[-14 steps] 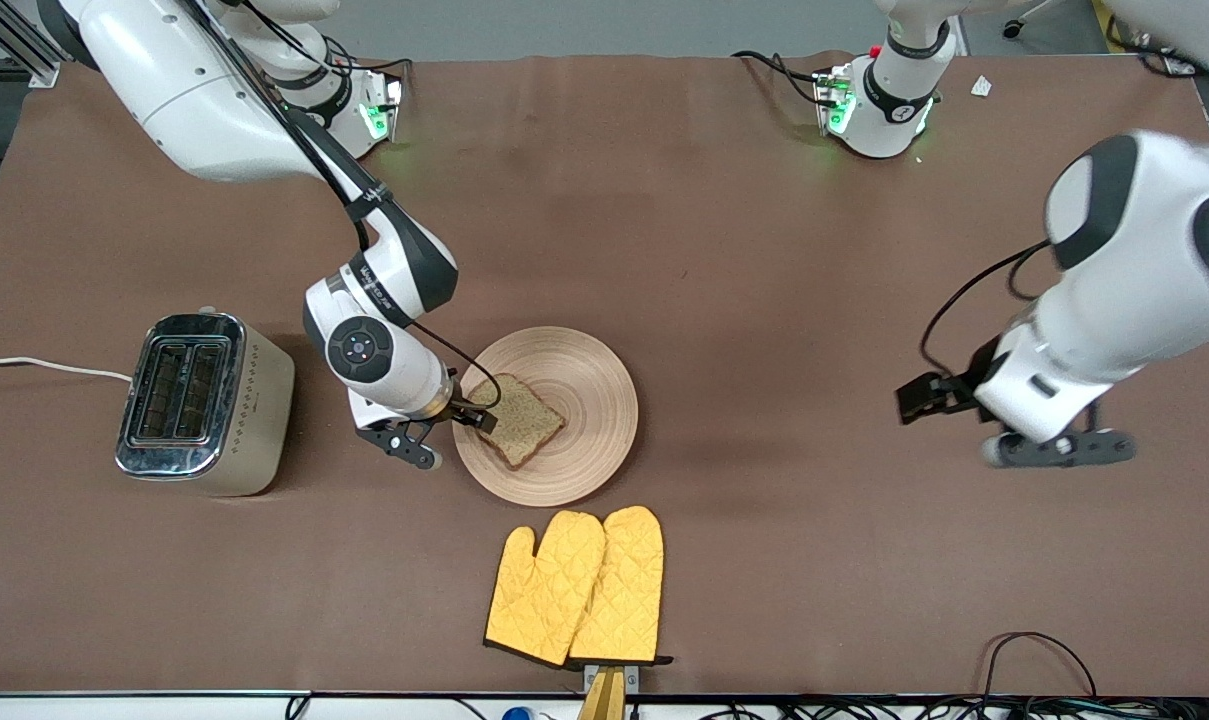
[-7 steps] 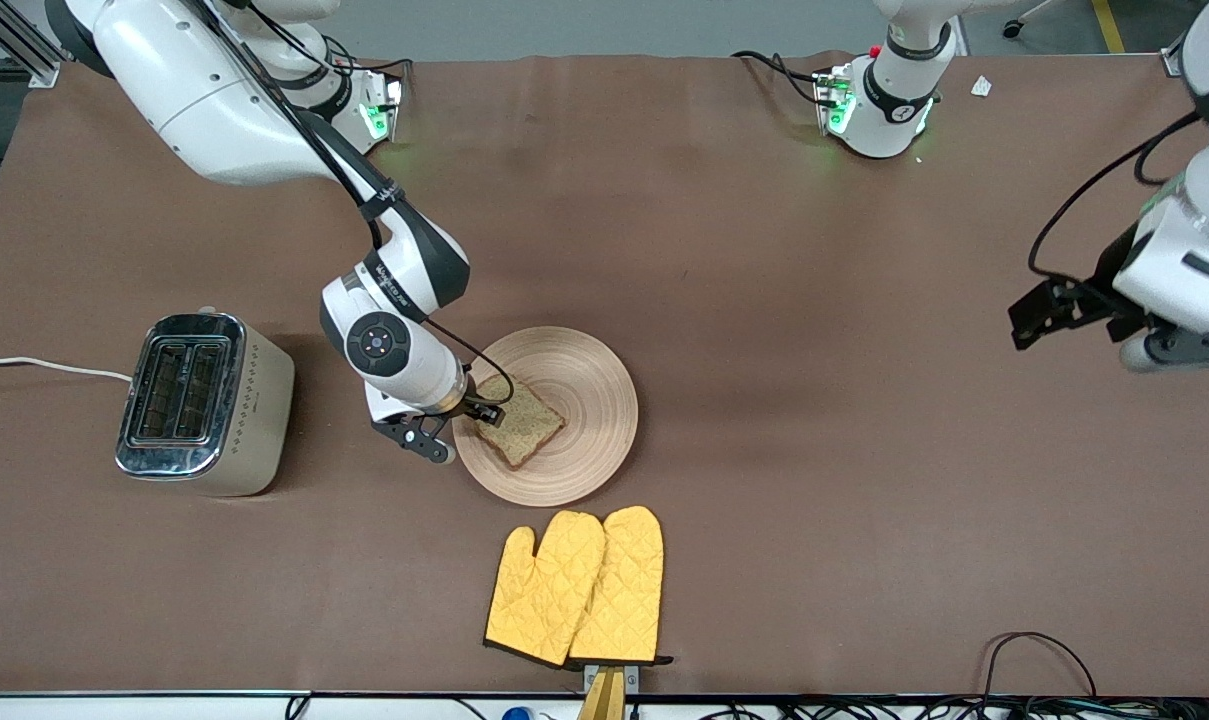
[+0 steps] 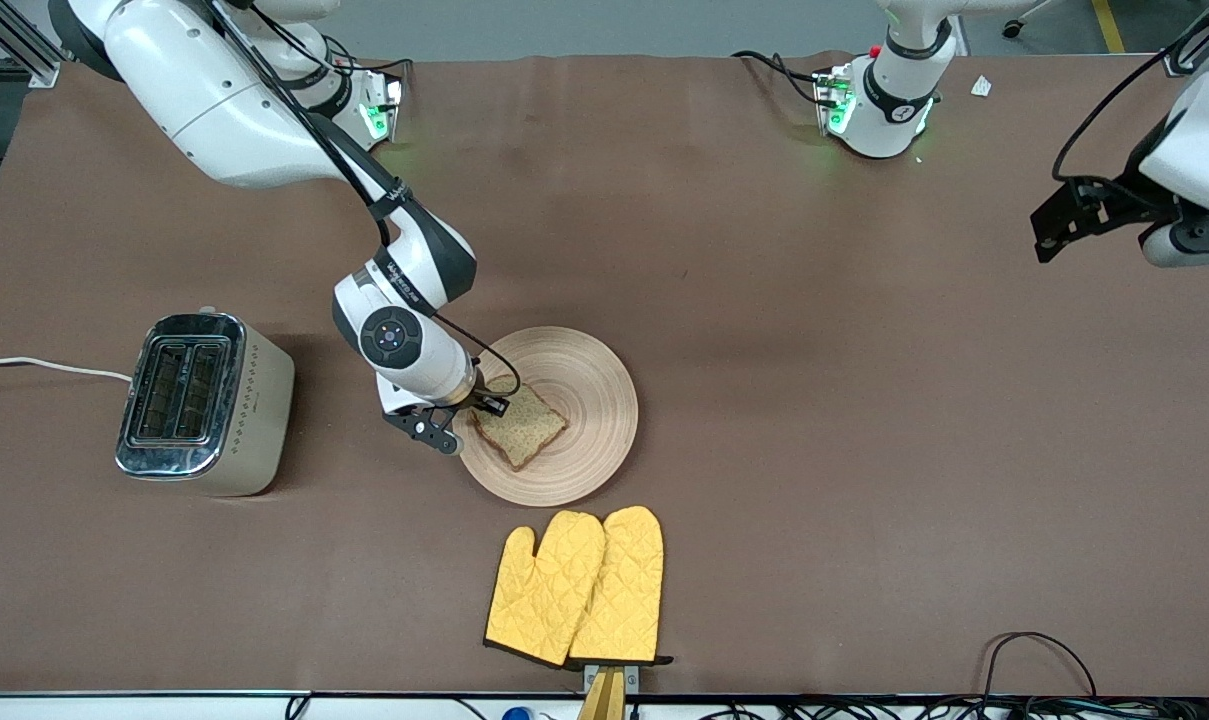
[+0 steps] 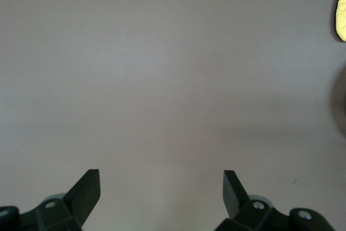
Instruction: Move plate and put bread in toaster
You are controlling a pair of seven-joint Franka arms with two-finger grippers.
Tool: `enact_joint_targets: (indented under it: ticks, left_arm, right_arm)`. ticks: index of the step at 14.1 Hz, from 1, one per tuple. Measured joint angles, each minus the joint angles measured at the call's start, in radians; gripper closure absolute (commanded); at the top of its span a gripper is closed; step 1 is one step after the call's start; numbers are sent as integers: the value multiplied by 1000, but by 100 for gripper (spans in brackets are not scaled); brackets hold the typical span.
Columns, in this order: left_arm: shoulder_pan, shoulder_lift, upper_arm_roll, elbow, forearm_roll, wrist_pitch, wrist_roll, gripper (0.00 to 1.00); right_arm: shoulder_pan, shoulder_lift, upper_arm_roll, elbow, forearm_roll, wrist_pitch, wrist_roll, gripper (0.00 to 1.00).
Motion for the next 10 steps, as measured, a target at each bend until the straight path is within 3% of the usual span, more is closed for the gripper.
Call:
enact_joint_targets:
  ticks: [1, 5, 10]
  left_arm:
    - [-7, -16, 8, -12, -3, -4, 1, 0]
    - [-16, -37, 26, -29, -30, -31, 3, 0]
    - [-16, -25, 30, -40, -42, -31, 5, 0]
  right_arm:
    - [0, 0, 0, 0, 0, -2, 0, 100]
    - [0, -2, 1, 13, 0, -36, 1, 100]
    - [-4, -12, 28, 166, -3, -287, -15, 100]
